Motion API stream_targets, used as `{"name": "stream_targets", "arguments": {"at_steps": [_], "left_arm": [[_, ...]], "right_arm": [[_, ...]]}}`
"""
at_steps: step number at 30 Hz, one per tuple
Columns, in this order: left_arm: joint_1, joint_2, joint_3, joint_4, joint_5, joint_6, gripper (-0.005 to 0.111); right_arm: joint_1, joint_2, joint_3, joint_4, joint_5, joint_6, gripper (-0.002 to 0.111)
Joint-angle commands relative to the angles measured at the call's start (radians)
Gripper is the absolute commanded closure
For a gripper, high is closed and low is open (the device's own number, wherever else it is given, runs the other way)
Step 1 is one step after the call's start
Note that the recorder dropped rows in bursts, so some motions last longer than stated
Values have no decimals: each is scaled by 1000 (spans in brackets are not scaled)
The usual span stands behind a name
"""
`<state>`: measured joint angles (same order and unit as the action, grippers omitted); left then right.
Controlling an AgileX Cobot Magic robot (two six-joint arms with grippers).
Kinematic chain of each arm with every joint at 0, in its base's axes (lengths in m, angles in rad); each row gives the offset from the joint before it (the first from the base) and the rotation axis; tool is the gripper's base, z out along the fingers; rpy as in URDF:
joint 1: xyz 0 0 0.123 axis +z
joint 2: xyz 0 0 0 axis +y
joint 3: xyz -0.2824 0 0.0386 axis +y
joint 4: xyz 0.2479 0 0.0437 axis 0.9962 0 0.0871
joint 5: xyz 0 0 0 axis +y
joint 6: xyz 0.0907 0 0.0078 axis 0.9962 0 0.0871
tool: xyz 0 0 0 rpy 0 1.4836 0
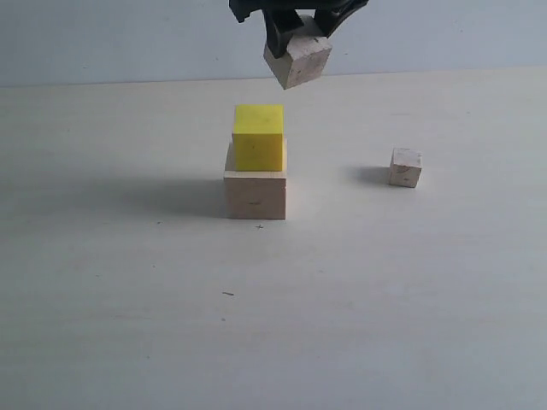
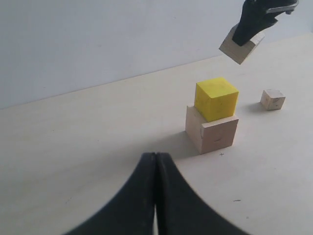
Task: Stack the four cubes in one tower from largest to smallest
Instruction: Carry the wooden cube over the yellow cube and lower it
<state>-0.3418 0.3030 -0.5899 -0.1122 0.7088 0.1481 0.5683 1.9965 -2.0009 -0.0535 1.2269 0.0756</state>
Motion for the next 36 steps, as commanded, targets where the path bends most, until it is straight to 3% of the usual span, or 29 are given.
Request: {"name": "stream_targets", "arguments": {"at_steps": [1,11,19,24,36], "left_arm": [[5,-5,4,-8,2,5,107],[5,-5,4,-8,-4,5,107],[5,-5,4,-8,-4,5,107],[5,-5,4,-10,-8,5,107],[5,-5,4,-29,-8,5,107]], "right_arm": [[11,15,-9,22,-6,6,108],[37,18,-9,30,-6,216,108],[37,18,-9,47,-6,240,108],[37,20,-9,47,-6,420,108],[53,60,-10,37,-6,474,108]]}}
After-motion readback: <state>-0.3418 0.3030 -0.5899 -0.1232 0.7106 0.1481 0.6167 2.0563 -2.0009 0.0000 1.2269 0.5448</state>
